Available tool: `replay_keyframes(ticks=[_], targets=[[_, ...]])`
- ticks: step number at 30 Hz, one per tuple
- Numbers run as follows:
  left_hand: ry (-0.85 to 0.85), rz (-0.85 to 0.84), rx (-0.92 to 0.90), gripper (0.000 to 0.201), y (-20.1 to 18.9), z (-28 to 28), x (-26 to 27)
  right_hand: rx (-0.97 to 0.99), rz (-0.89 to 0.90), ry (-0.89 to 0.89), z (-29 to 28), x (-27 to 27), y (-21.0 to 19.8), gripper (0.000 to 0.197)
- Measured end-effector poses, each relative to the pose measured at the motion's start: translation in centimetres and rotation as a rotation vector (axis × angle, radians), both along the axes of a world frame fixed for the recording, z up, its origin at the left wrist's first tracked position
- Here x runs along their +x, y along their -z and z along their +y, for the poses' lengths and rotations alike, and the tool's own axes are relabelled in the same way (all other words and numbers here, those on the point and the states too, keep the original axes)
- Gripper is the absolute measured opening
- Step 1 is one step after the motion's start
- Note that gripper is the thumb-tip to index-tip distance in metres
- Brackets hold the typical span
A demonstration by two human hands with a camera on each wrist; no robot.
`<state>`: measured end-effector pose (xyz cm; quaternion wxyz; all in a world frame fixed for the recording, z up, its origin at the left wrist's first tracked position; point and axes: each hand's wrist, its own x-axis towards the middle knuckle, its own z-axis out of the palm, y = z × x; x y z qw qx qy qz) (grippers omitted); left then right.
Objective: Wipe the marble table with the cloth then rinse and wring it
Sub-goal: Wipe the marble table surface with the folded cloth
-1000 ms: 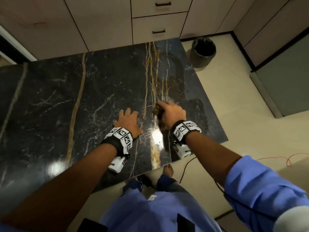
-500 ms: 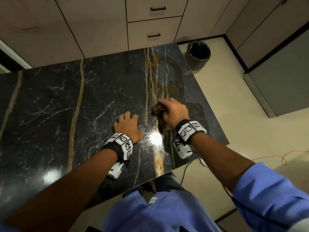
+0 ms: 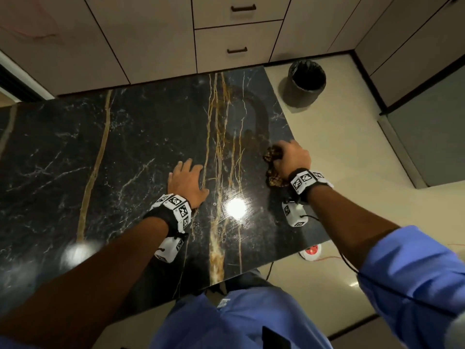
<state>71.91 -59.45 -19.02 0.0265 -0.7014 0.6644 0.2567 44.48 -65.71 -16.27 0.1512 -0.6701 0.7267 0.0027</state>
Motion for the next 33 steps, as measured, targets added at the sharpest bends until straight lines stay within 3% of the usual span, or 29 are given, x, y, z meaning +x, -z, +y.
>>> replay_keyframes(ticks=[6,10,13,18,21,24,28,33], targets=[[-0.013,0.009,0.024,0.075,-0.2,-0.5,0.0,-0.083,-0.207,-0.310,1.5,8.3,0.1,0.049],[-0.025,-0.011,0.032,0.074,-1.0,-0.8,0.0,-0.007,-0.173,-0.398,1.0,11.6,0.8,0.044],[-0.051,-0.005,0.038,0.071,-1.3,-1.0,-0.3,-0.016,-0.128,-0.320,-0.8,10.1,1.3,0.045],[-0.061,-0.012,0.066,0.071,-1.6,-1.2,-0.4,0.024,-0.051,-0.030,-4.7,3.5,0.7,0.044],[-0.056,-0.019,0.072,0.071,-1.6,-1.2,-0.4,-0.017,-0.066,0.029,-4.6,1.3,0.7,0.047],[-0.052,-0.029,0.074,0.070,-1.7,-1.4,-0.3,-0.100,-0.149,-0.078,-3.3,3.7,0.7,0.046],[-0.091,-0.040,0.036,0.062,-1.8,-1.6,-0.2,-0.121,-0.224,-0.358,-1.3,10.2,1.4,0.048],[-0.206,-0.021,-0.025,0.050,-1.7,-2.1,0.1,-0.072,-0.115,-0.464,-2.6,11.8,1.9,0.048]])
